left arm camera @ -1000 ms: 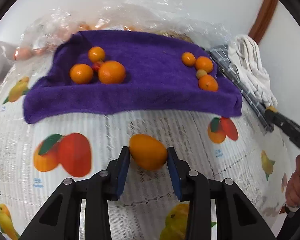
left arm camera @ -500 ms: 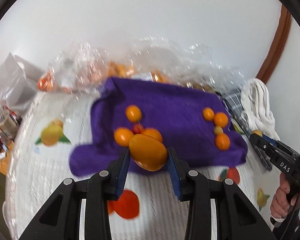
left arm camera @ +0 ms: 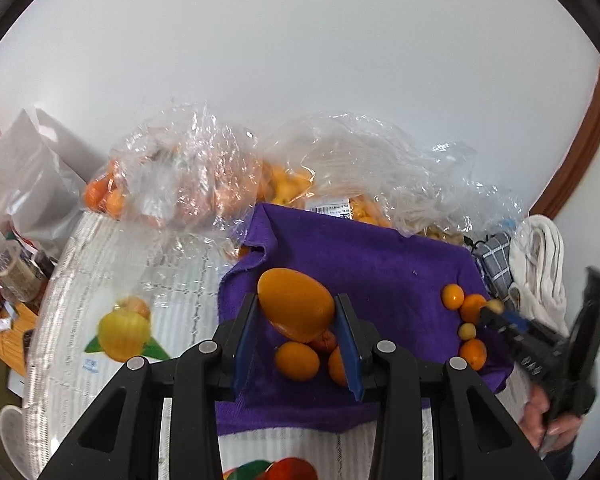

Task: Organize fruits
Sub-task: 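Carry both fruits onto the purple towel and open both grippers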

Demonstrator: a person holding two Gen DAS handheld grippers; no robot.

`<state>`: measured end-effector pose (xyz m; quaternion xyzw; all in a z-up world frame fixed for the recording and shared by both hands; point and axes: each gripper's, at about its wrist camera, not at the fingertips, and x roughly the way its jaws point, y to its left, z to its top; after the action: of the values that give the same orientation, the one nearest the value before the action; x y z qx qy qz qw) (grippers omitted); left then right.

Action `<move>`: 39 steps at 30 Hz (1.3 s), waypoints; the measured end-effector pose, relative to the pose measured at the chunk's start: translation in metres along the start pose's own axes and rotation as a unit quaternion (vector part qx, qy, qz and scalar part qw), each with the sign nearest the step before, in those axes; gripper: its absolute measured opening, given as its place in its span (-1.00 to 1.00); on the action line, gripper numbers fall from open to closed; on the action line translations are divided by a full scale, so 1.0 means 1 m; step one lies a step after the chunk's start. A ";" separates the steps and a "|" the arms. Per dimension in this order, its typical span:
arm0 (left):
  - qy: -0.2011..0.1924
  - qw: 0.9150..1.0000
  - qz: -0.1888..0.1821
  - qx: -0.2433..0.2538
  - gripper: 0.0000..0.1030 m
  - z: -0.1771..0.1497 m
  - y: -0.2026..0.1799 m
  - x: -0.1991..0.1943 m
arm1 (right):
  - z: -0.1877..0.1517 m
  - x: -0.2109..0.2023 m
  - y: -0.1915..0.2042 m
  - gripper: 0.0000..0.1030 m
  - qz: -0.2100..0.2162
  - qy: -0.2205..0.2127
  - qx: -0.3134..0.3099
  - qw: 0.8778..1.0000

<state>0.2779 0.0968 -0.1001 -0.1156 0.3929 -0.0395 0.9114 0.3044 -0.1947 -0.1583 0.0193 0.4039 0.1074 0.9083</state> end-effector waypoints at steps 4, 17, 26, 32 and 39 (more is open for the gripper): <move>0.013 1.000 -0.006 -0.009 -0.31 0.003 -0.005 0.021 | -0.005 0.027 0.005 -0.44 0.007 0.025 -0.011 1.000; 0.050 0.998 0.014 0.046 -0.31 -0.007 -0.045 0.072 | -0.020 0.045 0.017 -0.44 0.007 0.037 -0.049 0.998; 0.062 0.996 0.022 0.060 -0.31 -0.018 -0.056 0.086 | -0.022 0.043 0.023 -0.44 -0.005 0.035 -0.072 0.997; 0.064 0.995 0.026 0.077 -0.31 -0.024 -0.065 0.091 | -0.020 0.041 0.015 -0.33 0.016 0.044 -0.051 0.998; 0.076 0.994 0.020 0.079 -0.30 -0.026 -0.068 0.090 | -0.019 0.022 0.013 -0.04 0.006 0.038 -0.035 0.999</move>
<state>0.3224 0.0114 -0.1642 -0.0321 0.4592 -0.0608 0.8856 0.3019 -0.1786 -0.1854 -0.0138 0.4343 0.1275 0.8916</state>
